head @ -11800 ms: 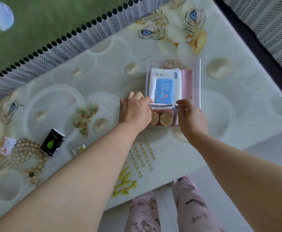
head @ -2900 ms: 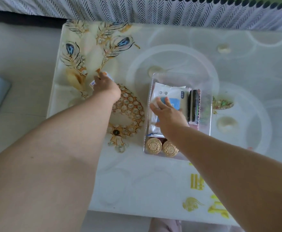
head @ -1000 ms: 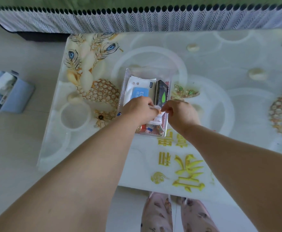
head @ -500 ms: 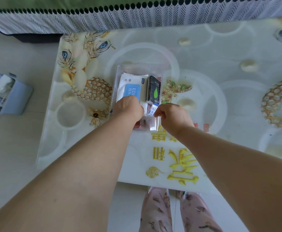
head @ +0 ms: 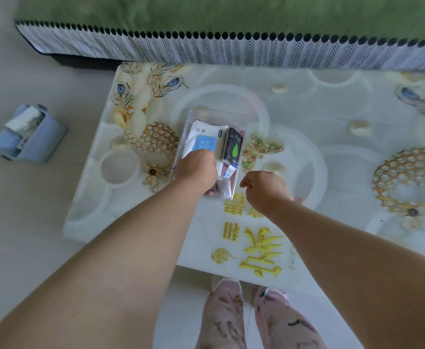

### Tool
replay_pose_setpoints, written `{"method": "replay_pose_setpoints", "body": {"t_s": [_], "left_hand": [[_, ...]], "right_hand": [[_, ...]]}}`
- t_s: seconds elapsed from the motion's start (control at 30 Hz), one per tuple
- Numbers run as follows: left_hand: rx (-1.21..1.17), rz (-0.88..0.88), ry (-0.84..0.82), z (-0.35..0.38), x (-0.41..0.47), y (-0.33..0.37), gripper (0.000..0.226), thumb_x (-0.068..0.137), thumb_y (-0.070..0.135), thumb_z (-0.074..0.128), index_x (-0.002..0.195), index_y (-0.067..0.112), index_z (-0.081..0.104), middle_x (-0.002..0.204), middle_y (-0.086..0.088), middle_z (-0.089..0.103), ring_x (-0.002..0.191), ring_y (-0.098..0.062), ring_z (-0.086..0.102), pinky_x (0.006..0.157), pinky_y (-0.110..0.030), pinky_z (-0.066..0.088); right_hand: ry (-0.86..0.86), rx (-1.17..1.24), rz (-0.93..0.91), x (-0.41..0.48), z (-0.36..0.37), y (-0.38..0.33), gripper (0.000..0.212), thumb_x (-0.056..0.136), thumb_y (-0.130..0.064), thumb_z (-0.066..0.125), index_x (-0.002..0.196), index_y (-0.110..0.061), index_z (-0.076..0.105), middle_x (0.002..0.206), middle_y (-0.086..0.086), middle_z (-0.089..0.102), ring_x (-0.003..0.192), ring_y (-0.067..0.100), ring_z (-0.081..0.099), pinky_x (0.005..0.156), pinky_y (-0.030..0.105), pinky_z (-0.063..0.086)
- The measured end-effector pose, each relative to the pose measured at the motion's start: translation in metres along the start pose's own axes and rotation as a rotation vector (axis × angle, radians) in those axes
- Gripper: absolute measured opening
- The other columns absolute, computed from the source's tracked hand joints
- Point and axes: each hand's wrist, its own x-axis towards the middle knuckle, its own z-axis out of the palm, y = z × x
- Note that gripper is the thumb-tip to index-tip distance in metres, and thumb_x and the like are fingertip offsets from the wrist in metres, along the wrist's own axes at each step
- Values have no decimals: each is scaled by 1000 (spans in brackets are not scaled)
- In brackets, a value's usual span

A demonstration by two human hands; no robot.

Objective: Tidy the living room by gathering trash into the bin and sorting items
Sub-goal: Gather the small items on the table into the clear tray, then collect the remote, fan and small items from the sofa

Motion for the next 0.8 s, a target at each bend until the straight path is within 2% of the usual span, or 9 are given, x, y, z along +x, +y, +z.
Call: {"method": "replay_pose_setpoints", "body": {"t_s": [0.1, 0.2, 0.37, 0.47, 0.53, 0.6, 0.67, 0.8], "left_hand": [[0, 24, 12, -14, -17, 1, 29, 90, 11, 49, 110, 23, 66, 116, -3, 65, 104, -28, 60, 74, -30, 44], [5, 51, 20, -28, -36, 7, 25, 90, 11, 48, 102, 22, 67, 109, -3, 67, 99, -28, 61, 68, -28, 40], [-37, 76, 1, -55, -61, 24, 21, 89, 11, 47, 81, 23, 62, 101, -2, 67, 85, -25, 57, 65, -27, 39], [-76, 120, -14, -74, -71, 39, 17, 91, 18, 48, 83, 23, 62, 96, 1, 65, 87, -22, 57, 63, -24, 35], [-63, 181, -62, -82, -77, 51, 16, 91, 18, 48, 85, 19, 63, 98, -1, 66, 90, -23, 58, 56, -24, 34], [-36, 271, -133, -89, -82, 65, 16, 92, 16, 49, 85, 16, 64, 102, -5, 66, 95, -26, 59, 64, -26, 42], [2, 371, -171, -99, -87, 80, 17, 91, 17, 49, 78, 20, 59, 104, -6, 65, 96, -28, 59, 71, -28, 44], [53, 511, -141, -124, -101, 106, 19, 86, 13, 46, 74, 22, 57, 93, -5, 65, 85, -28, 60, 68, -29, 44]], "right_hand": [[-23, -17, 41, -14, -16, 4, 35, 89, -11, 43, 102, -32, 67, 105, -3, 64, 87, 25, 64, 64, 31, 51], [-2, -58, 30, -28, -31, 6, 27, 90, -20, 45, 100, -32, 67, 106, -6, 67, 91, 22, 64, 69, 28, 50], [32, -50, 65, -51, -61, 6, 26, 89, -20, 44, 95, -31, 67, 101, -5, 68, 90, 22, 63, 68, 25, 48], [68, -48, 95, -66, -86, 6, 29, 87, -19, 43, 95, -30, 68, 97, -5, 69, 81, 23, 63, 65, 23, 44], [98, -6, 131, -78, -100, 8, 31, 87, -19, 42, 97, -32, 68, 97, -6, 67, 82, 22, 64, 64, 23, 43], [135, 21, 172, -89, -113, 12, 32, 88, -18, 42, 99, -34, 68, 102, -6, 68, 91, 20, 65, 68, 23, 43], [188, 28, 225, -103, -123, 17, 33, 87, -15, 43, 97, -34, 68, 106, -7, 67, 92, 20, 64, 69, 24, 45], [285, 65, 339, -133, -138, 21, 31, 89, -14, 46, 98, -32, 69, 108, -5, 66, 96, 22, 63, 68, 25, 43]]}}
